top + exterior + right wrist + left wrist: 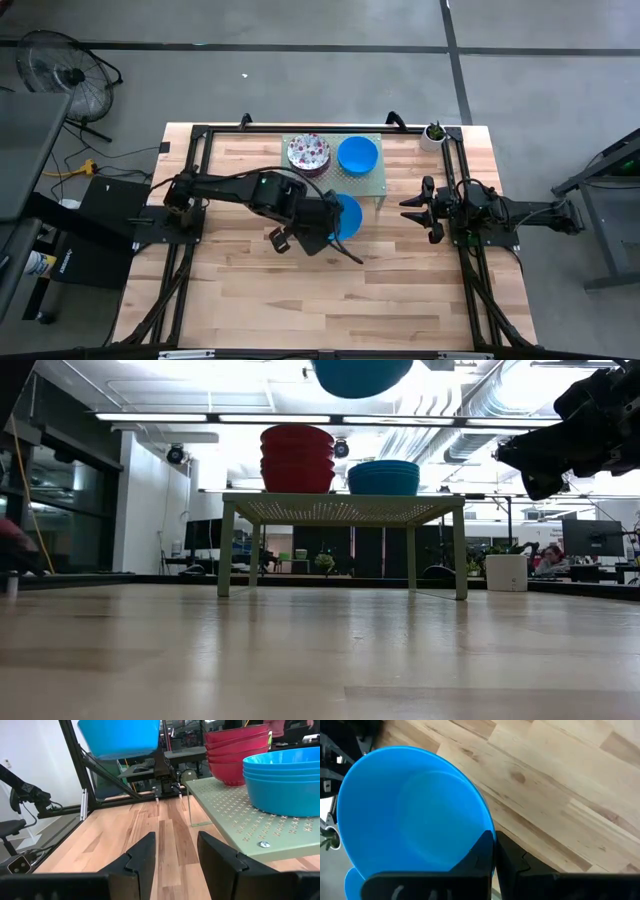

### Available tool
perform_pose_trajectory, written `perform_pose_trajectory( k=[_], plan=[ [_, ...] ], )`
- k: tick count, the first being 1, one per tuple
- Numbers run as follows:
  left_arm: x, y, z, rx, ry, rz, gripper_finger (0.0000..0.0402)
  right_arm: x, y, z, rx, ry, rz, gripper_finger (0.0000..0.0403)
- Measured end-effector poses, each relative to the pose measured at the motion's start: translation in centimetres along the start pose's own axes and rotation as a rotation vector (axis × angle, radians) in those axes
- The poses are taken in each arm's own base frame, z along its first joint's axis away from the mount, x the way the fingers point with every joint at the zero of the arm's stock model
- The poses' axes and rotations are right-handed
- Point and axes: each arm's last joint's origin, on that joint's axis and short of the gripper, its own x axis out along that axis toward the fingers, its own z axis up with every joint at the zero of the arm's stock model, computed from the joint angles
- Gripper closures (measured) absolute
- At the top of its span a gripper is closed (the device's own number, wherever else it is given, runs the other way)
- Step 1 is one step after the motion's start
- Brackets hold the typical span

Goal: Pick & Place Mini bowls
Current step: Stack the light blue bowl on the stacked light blue bowl on the shelf

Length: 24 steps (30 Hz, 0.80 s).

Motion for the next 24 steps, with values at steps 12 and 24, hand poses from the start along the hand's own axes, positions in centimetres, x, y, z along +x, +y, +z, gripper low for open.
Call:
perform_pose_trajectory(
  k=[12, 24],
  plan=[
    [-0.1, -0.6, 0.7, 0.077, -0.002, 0.006, 0.0401, 0.0, 0.0, 0.0, 0.000, -0.004, 0.001, 0.0269],
    [-0.7, -3.0, 3.1, 0.191, 0.033, 0.061, 0.0401, 0.0, 0.1, 0.1, 0.067, -0.011, 0.016, 0.0269]
  ],
)
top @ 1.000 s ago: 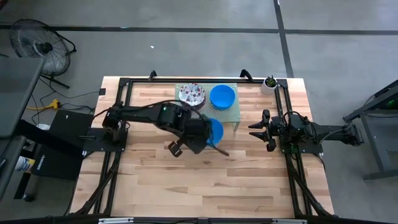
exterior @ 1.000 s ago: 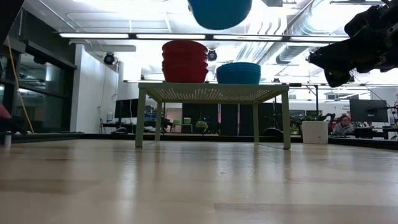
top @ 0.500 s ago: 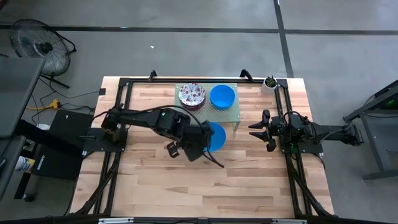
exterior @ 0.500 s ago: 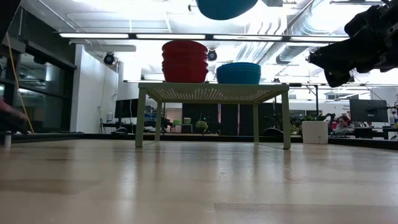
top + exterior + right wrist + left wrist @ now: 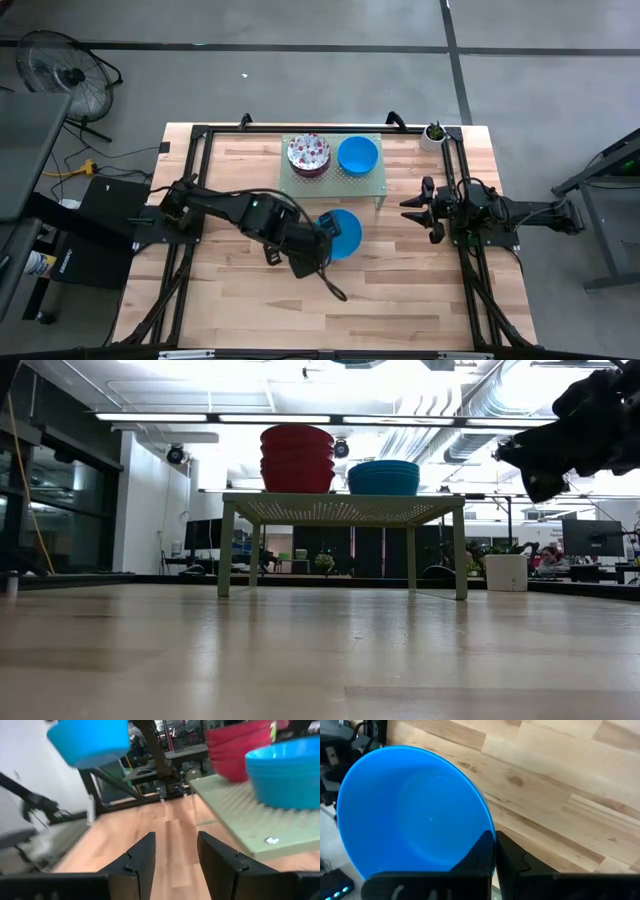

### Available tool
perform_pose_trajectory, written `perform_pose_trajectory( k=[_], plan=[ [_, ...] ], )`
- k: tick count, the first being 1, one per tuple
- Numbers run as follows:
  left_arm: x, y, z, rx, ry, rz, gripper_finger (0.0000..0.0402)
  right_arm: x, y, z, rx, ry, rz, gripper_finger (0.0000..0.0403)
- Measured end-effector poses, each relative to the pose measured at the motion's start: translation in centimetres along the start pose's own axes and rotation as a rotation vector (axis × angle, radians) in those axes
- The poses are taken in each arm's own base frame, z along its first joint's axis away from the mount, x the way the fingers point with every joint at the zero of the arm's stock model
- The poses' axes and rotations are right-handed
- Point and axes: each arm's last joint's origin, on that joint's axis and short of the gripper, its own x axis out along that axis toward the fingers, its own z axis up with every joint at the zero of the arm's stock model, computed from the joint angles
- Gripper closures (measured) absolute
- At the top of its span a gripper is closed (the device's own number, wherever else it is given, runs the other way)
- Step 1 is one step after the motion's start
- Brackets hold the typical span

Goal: Pick & Place Mini bowls
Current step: Stack the light blue bowl on the stacked light blue bowl on the shelf

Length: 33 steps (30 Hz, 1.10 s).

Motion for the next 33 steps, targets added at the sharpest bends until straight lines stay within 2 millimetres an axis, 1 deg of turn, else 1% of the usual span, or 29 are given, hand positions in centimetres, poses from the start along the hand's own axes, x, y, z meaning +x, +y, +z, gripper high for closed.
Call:
perform_pose_trajectory(
  k=[2, 6, 7, 9, 12, 14, 17, 23, 28, 33],
  plan=[
    [-0.1, -0.2, 0.3, 0.007, -0.003, -0.001, 0.0401, 0.0, 0.0, 0.0, 0.090, -0.001, 0.005, 0.0269],
    [0.1, -0.7, 0.8, 0.014, 0.010, -0.002, 0.0401, 0.0, -0.1, -0.1, 0.433, -0.012, -0.044, 0.0269],
    [0.3, -0.9, 0.9, 0.018, 0.020, -0.005, 0.0401, 0.0, -0.1, -0.1, 0.463, -0.008, -0.036, 0.0269],
    [0.8, -1.1, 1.0, 0.026, 0.042, -0.015, 0.0401, 0.0, 0.0, -0.1, 0.453, 0.006, 0.000, 0.0269],
    [1.8, -1.7, 1.2, 0.029, 0.064, -0.046, 0.0401, 0.0, 0.1, 0.1, 0.494, 0.010, 0.005, 0.0269],
    [2.3, -2.0, 1.3, 0.038, 0.077, -0.063, 0.0401, -0.1, 0.4, 0.7, 0.480, 0.008, 0.015, 0.0269],
    [3.0, -2.3, 1.4, 0.045, 0.088, -0.071, 0.0401, -0.1, 0.9, 2.3, 0.459, -0.011, 0.006, 0.0269],
    [3.2, -2.2, 1.5, 0.067, 0.082, -0.062, 0.0401, 0.5, 1.9, 5.2, 0.422, 0.098, -0.110, 0.0269],
    [3.2, -2.0, 1.6, 0.076, 0.068, -0.045, 0.0401, 1.9, 2.8, 7.9, 0.449, 0.242, -0.202, 0.0269],
    [3.2, -2.0, 1.6, 0.103, 0.068, -0.047, 0.0401, 4.1, 3.9, 10.6, 0.495, 0.363, -0.272, 0.0269]
  ],
)
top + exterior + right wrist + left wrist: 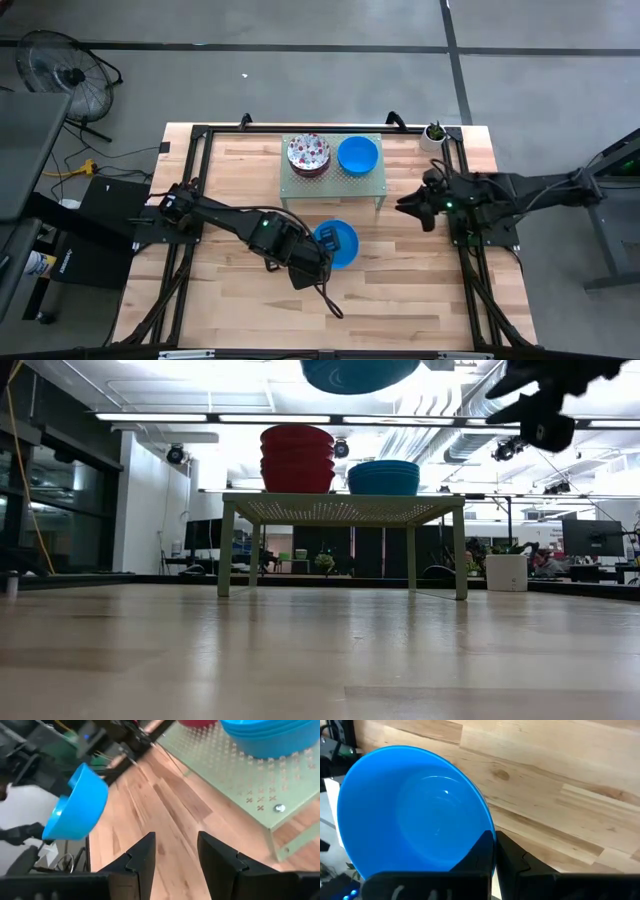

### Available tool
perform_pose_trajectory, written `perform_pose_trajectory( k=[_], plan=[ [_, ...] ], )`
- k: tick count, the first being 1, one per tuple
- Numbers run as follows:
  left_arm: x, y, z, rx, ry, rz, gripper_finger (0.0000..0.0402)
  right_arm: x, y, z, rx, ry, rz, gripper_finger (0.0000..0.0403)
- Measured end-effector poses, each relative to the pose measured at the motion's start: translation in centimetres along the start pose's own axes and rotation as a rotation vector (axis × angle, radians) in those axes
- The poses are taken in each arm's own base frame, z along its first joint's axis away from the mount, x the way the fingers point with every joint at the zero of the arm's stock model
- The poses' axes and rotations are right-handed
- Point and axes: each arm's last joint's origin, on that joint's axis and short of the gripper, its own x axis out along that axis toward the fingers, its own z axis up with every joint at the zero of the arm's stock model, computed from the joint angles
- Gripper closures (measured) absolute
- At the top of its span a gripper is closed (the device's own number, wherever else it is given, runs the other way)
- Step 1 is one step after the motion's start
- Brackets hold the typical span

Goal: Pick & Place Mini bowls
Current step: Stack the light blue bowl on the stacked light blue bowl on the shelf

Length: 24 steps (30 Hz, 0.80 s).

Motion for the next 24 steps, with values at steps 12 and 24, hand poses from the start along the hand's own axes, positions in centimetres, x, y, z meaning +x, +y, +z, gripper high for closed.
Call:
perform_pose_trajectory(
  k=[12, 24],
  plan=[
    [0.0, 0.3, 0.1, 0.105, -0.025, 0.017, 0.0401, 1.9, 5.5, 4.9, 0.214, 0.221, -0.261, 0.0269],
    [3.5, 1.3, -0.7, 0.055, 0.135, 0.003, 0.0401, 5.9, 9.9, 4.6, 0.146, 0.376, -0.457, 0.0269]
  ],
)
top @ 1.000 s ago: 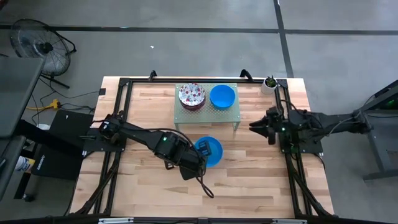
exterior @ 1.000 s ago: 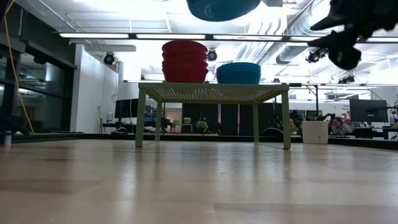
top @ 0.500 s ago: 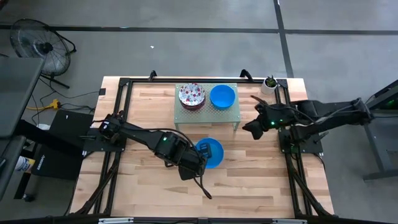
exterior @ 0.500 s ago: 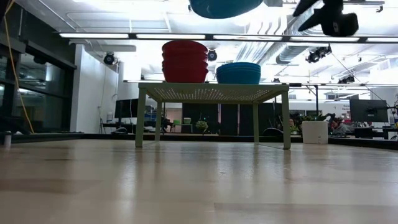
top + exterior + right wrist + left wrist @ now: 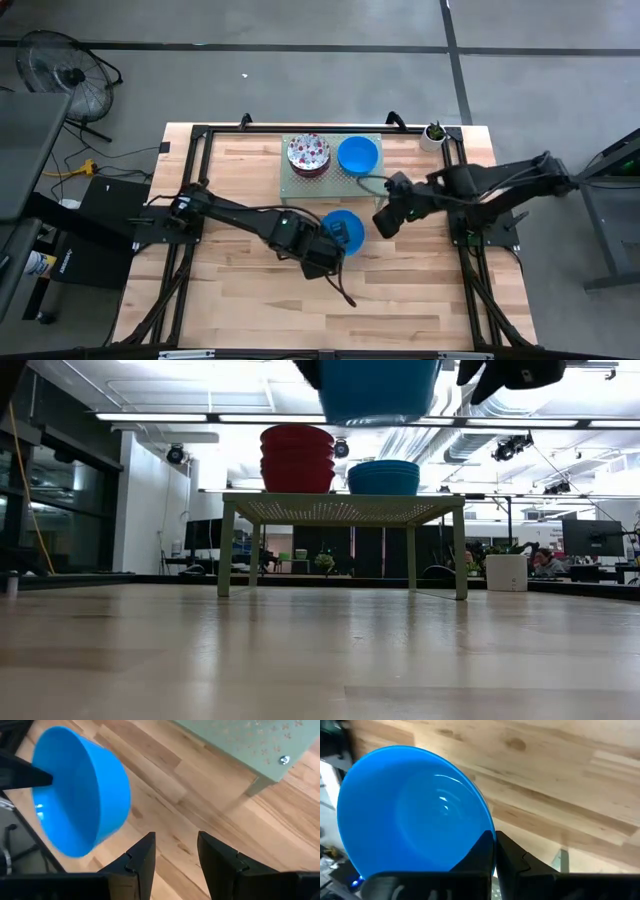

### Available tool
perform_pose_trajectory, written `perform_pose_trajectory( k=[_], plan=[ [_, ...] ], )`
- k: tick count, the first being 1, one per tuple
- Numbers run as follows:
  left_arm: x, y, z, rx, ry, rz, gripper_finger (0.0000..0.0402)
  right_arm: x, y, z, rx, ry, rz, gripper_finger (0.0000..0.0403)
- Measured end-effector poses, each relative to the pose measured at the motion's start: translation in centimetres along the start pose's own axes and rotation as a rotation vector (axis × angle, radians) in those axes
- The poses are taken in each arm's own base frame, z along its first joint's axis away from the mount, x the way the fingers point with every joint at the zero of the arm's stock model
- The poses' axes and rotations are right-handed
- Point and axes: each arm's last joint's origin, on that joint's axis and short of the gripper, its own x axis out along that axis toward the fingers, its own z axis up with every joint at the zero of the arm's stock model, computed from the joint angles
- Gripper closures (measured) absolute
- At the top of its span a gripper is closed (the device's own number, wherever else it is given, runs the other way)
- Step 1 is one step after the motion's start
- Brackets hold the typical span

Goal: Pick & Place Mini bowls
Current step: Stack the light blue bowl on the stacked light blue bowl on the shelf

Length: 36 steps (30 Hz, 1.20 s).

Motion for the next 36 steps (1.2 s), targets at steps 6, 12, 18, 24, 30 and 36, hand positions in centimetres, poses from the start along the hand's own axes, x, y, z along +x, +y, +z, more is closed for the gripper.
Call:
perform_pose_trajectory(
  k=[6, 12, 18, 24, 30, 36],
  plan=[
    [-0.1, 0.3, 0.1, -0.011, -0.014, 0.031, 0.0401, 0.8, 2.3, -1.2, -0.004, -0.022, -0.022, 0.0269],
    [-0.1, 0.3, 0.1, -0.009, -0.014, 0.030, 0.0402, 1.7, 3.6, -1.3, 0.004, -0.035, -0.016, 0.0269],
    [-0.1, 0.2, 0.2, -0.009, -0.013, 0.029, 0.0401, 2.0, 3.9, -1.3, 0.023, -0.037, -0.007, 0.0269],
    [-0.1, 0.2, 0.1, -0.018, -0.006, 0.021, 0.0401, 1.5, 3.8, -1.2, 0.031, -0.026, 0.018, 0.0269],
    [-0.1, 0.1, 0.1, -0.021, -0.004, 0.017, 0.0401, 1.3, 4.0, -1.1, 0.035, -0.020, 0.040, 0.0269],
    [-0.1, 0.0, 0.0, -0.016, 0.001, 0.009, 0.0401, 1.3, 4.1, -1.1, 0.046, -0.003, 0.060, 0.0269]
  ],
)
